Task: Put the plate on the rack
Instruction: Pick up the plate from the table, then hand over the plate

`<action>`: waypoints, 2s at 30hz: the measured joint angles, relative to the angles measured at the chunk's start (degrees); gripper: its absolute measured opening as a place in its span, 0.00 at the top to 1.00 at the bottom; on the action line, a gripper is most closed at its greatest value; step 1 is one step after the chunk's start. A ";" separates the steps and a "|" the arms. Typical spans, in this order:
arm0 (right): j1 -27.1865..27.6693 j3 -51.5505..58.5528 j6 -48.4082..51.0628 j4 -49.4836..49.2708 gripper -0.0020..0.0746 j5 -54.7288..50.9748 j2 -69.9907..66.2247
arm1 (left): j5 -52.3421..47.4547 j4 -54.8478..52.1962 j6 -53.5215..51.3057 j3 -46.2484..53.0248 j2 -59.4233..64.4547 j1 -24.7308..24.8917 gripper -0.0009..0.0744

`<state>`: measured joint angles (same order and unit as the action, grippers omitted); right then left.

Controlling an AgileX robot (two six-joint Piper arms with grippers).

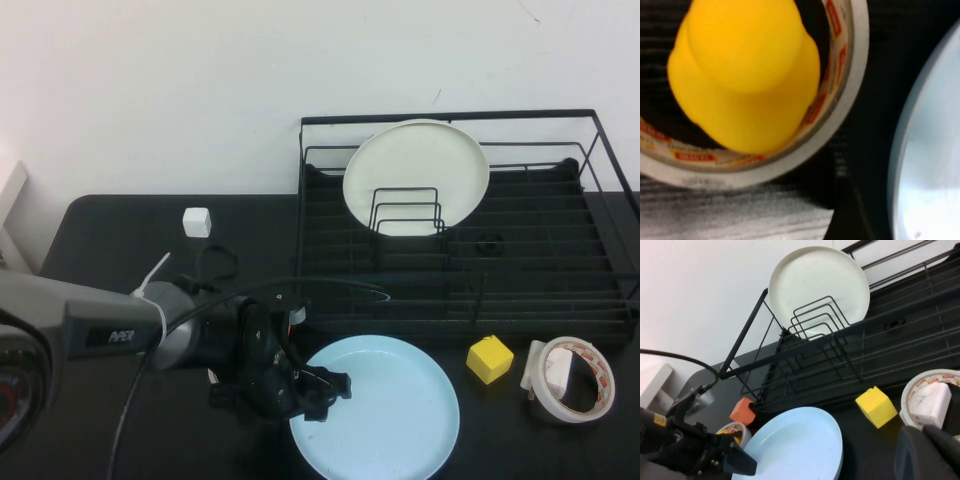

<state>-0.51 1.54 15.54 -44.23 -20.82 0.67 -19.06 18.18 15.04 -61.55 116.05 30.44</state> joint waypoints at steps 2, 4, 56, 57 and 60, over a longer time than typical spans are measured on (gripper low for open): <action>0.00 0.00 0.00 -0.04 0.98 0.00 0.00 | 0.76 0.00 0.12 0.00 0.26 0.00 0.42; 0.00 0.00 0.00 -0.04 0.98 0.00 0.00 | 1.29 0.11 0.14 -0.03 0.74 0.00 0.44; 0.00 -25.84 39.08 -12.41 0.50 -22.37 -32.60 | 31.34 23.96 -39.62 26.24 -42.73 24.70 0.98; 0.00 -27.68 40.92 -12.20 0.50 -23.46 -34.86 | 32.13 23.96 -39.62 26.33 -42.73 25.26 0.98; 0.00 -31.93 46.75 -11.23 0.50 -26.12 -42.22 | 34.80 23.96 -39.62 26.46 -42.85 26.85 0.98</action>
<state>-0.51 -30.39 62.29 -55.46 -46.94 -41.56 15.74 42.14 -24.57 -35.09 73.20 57.29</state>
